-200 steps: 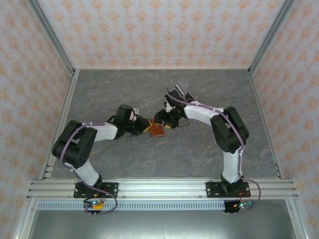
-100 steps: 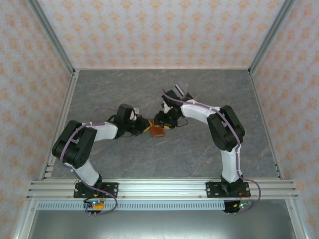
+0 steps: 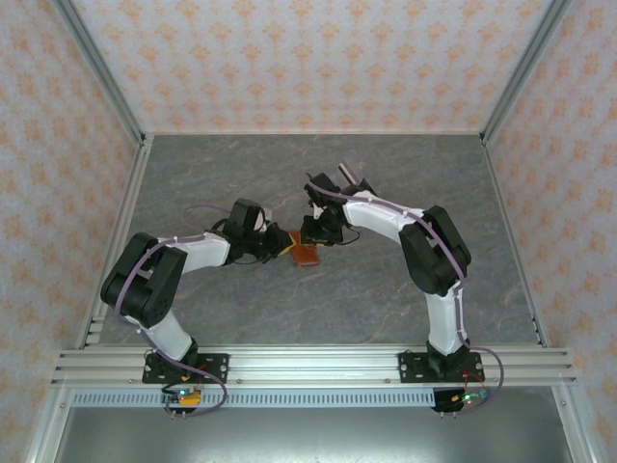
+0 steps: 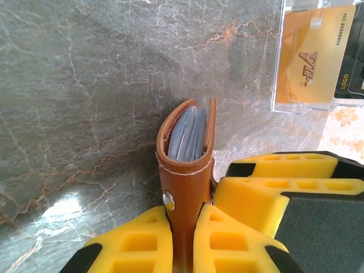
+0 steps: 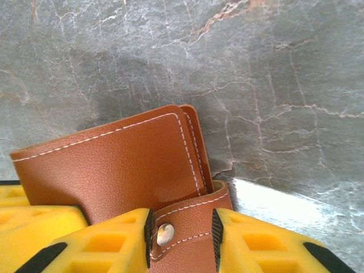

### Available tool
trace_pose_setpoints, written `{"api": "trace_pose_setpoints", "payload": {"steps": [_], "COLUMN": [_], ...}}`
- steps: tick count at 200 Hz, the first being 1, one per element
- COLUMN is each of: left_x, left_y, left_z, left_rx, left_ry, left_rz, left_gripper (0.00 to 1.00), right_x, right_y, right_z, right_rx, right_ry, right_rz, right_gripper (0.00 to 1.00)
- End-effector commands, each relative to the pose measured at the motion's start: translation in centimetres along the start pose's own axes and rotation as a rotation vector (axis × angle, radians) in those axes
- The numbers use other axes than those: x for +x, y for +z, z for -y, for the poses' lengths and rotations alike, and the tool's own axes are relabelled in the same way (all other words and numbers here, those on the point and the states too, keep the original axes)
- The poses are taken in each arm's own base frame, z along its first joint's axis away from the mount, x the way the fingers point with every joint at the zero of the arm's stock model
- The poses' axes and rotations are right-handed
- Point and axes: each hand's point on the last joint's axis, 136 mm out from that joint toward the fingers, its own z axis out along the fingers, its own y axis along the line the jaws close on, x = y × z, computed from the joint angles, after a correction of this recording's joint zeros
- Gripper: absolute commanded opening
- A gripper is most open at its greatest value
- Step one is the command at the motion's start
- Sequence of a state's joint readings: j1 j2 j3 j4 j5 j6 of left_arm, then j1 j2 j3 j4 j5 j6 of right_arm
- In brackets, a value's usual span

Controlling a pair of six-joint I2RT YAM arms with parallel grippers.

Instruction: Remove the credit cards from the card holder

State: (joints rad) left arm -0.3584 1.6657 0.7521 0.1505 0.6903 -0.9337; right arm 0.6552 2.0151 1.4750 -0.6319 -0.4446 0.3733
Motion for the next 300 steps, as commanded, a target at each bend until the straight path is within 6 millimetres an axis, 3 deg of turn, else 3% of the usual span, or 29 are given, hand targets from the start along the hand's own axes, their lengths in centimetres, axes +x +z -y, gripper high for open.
{"api": "trace_pose_setpoints", "payload": {"steps": [1, 47, 105, 147, 174, 193, 237, 264, 300], "left_x": [-0.5, -0.5, -0.5, -0.8, -1.4, -2.1, -4.0, -4.4, -4.6], "left_y": [-0.8, -0.8, -0.8, -1.4, -2.3, -3.3, -7.4, -10.2, -13.0], "left_z": [-1.4, -1.5, -1.4, -1.4, -1.1, -0.9, -0.8, 0.6, 1.0], "left_rx": [-0.077, -0.08, -0.086, -0.112, -0.141, -0.168, -0.236, -0.224, -0.238], "left_ry": [-0.007, -0.007, -0.005, 0.004, 0.03, 0.048, 0.109, 0.156, 0.182], "left_rz": [0.037, 0.039, 0.037, 0.053, 0.081, 0.111, 0.244, 0.334, 0.415], "left_gripper": [0.0, 0.0, 0.0, 0.42, 0.6, 0.7, 0.93, 1.0, 1.0], "right_x": [0.5, 0.2, 0.0, -0.1, -0.3, -0.6, -1.5, -2.1, -1.9], "right_y": [-1.0, -1.2, -0.6, 0.1, -0.2, -1.0, -5.3, -7.4, -7.8], "right_z": [4.7, 4.3, 2.1, 1.4, 1.3, 1.0, -1.1, -2.5, -5.0], "right_rx": [0.221, 0.213, 0.099, 0.056, 0.05, 0.042, -0.023, -0.028, -0.106], "right_ry": [0.042, 0.044, 0.024, 0.023, 0.01, 0.0, -0.063, -0.11, -0.14], "right_rz": [0.005, 0.017, 0.011, 0.009, 0.02, 0.051, 0.164, 0.252, 0.255], "right_gripper": [0.32, 0.3, 0.3, 0.26, 0.15, 0.12, 0.11, 0.1, 0.1]}}
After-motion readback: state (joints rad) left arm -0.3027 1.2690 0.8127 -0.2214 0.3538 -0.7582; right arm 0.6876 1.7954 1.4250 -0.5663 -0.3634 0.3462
